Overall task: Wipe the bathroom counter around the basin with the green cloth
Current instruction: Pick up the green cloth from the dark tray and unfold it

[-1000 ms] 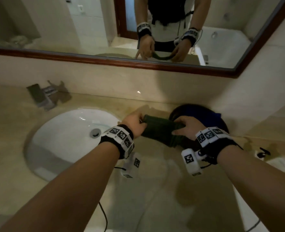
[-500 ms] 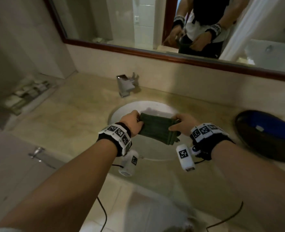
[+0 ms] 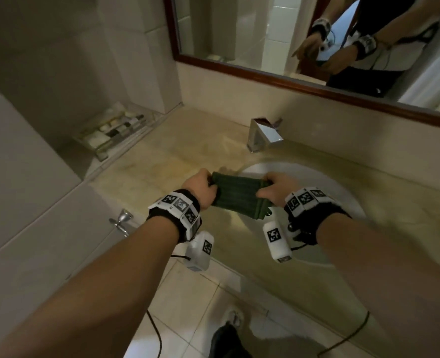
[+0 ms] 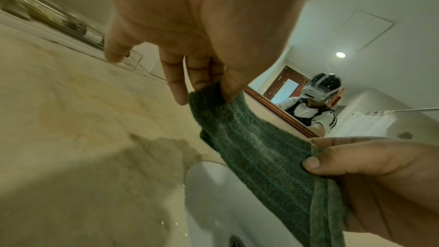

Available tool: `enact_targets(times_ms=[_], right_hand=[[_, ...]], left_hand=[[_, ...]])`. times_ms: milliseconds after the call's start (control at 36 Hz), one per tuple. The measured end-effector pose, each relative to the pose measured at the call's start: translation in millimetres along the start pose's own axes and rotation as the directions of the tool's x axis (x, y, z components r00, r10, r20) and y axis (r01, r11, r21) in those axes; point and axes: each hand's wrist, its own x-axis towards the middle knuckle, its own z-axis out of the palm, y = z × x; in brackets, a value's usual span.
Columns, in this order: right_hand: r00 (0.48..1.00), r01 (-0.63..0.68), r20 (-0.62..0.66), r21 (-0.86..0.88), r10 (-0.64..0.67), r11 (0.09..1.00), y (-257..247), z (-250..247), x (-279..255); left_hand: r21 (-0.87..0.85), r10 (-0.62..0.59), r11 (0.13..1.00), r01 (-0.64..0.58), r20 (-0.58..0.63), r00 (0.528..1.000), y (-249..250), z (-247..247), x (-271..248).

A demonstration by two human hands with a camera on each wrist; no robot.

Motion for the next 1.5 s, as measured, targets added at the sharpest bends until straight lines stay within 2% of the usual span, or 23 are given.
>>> enact_targets(times_ms=[194,361,528,667,833,1000,1111,1222,1333,1444,1500], right_hand=[[0.998,-0.036,0.041,-0.019,0.036,0.999,-29.6,13.2,62.0],[0.994,-0.071,0.092,0.046,0.066,0.996,-54.0,13.2,120.2],[0.989,-0.101,0.116,0.055,0.095,0.993,-72.2,6.5,169.5],[0.992,-0.088,0.094,0.001,0.088,0.996,-86.5,7.7,194.3],[0.993,-0.118,0.046,0.129,0.113,0.985,-106.5,16.9,218.8],[0.991,-0.133,0.016,0.14,0.132,0.981,-134.1,29.1,248.7],[0.98,-0.183,-0.042,0.171,0.193,0.968,-149.6,37.8,269.8],[0.961,-0.257,-0.046,0.205,0.271,0.944,-163.5,49.2,294.7],[0.937,-0.295,-0.117,0.233,0.328,0.927,-173.5,62.1,320.4],[0.914,-0.344,-0.131,0.254,0.384,0.904,-178.1,71.0,340.1],[0.903,-0.37,-0.132,0.244,0.409,0.896,-178.7,76.0,349.9]], left_hand=[[-0.046,-0.032,0.998,0.031,-0.021,0.999,-21.7,-26.4,41.8],[-0.05,-0.041,0.998,0.044,0.05,0.998,-27.6,-51.2,95.4],[-0.052,-0.031,0.998,0.034,0.055,0.998,-34.0,-68.3,146.9],[-0.068,-0.026,0.997,0.029,0.044,0.999,-42.3,-81.6,179.7],[-0.07,-0.023,0.997,0.027,0.06,0.998,-57.1,-99.3,212.6],[-0.034,-0.029,0.999,0.032,0.088,0.996,-77.9,-119.0,253.7],[-0.046,0.028,0.999,-0.023,0.12,0.992,-92.0,-127.8,285.3],[-0.038,0.072,0.997,-0.066,0.178,0.981,-107.3,-137.2,318.7],[-0.004,0.104,0.994,-0.106,0.233,0.967,-122.5,-144.1,351.2],[0.088,0.099,0.99,-0.114,0.16,0.982,-133.3,-145.4,378.0],[0.103,0.086,0.989,-0.103,0.165,0.983,-135.9,-144.5,388.8]])
